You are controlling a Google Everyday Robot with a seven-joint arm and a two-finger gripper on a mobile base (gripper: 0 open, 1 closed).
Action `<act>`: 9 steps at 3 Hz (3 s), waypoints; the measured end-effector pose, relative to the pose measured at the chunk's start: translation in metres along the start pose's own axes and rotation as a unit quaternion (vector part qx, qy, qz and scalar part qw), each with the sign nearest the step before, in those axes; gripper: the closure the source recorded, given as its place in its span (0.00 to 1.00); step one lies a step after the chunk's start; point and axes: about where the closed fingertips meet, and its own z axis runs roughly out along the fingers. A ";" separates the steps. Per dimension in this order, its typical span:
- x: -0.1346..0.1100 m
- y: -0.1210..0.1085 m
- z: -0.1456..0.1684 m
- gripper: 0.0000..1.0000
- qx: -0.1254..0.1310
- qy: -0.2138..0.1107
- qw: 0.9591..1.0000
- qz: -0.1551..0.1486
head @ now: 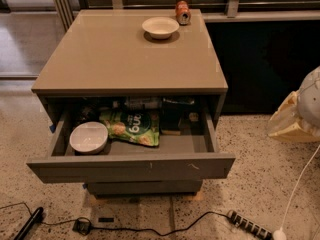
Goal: Close top drawer
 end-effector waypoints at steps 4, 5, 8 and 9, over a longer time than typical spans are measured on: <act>0.044 0.084 0.087 1.00 -0.095 0.022 0.995 0.016; 0.051 0.097 0.101 1.00 -0.107 0.017 0.994 0.020; 0.082 0.160 0.153 1.00 -0.170 0.023 0.985 0.022; 0.070 0.162 0.169 1.00 -0.188 0.010 0.982 0.016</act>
Offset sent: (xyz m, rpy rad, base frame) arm -0.0680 -0.0027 -0.1107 0.0418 0.1746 0.0029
